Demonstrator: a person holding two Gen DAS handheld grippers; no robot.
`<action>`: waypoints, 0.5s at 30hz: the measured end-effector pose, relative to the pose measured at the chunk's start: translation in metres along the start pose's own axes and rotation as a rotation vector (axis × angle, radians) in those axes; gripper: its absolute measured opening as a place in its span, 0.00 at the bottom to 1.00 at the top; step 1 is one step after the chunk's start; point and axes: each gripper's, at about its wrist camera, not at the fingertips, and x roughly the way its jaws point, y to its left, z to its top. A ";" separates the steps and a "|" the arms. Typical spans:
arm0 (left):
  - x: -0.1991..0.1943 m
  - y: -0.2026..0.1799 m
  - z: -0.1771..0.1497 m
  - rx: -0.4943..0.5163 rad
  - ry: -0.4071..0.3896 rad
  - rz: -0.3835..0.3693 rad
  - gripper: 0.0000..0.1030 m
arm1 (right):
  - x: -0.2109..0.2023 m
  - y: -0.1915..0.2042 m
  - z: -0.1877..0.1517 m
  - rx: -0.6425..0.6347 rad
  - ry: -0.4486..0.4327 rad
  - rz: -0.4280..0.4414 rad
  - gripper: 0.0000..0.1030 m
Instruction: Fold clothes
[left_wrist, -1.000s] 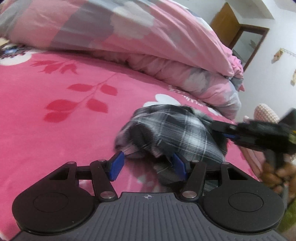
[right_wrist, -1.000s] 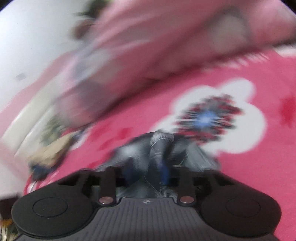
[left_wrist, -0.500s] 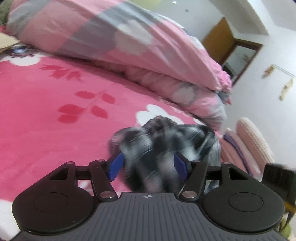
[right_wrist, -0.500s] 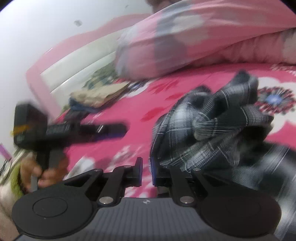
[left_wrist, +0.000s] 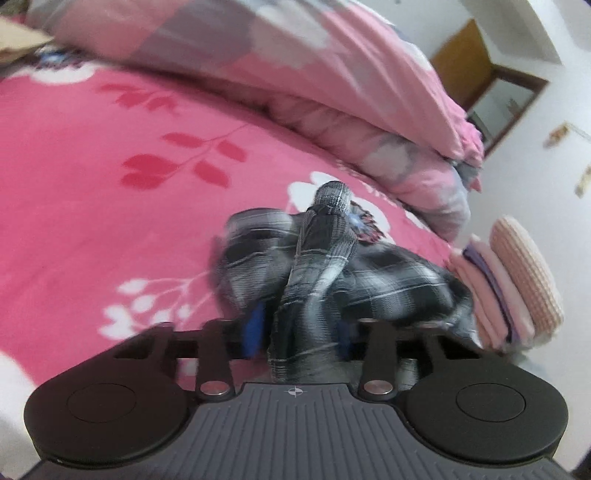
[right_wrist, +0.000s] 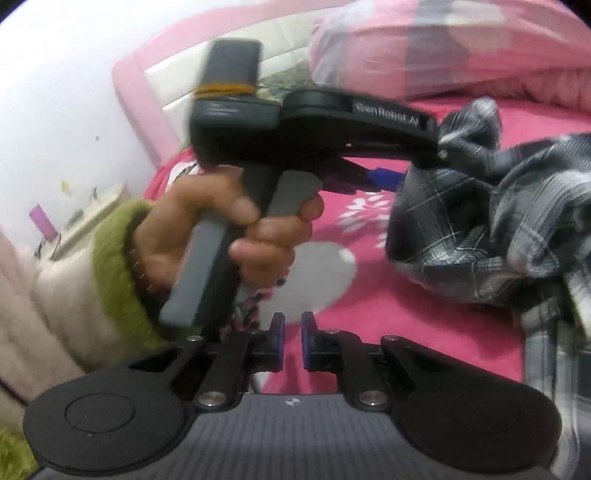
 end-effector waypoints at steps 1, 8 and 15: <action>-0.002 0.005 0.000 -0.015 -0.008 0.012 0.11 | -0.010 0.000 0.000 0.007 -0.013 -0.017 0.11; -0.057 0.031 -0.016 -0.090 -0.115 0.113 0.07 | -0.093 -0.041 0.011 0.157 -0.205 -0.239 0.64; -0.101 0.074 -0.047 -0.199 -0.093 0.158 0.08 | -0.118 -0.102 0.031 0.368 -0.354 -0.309 0.88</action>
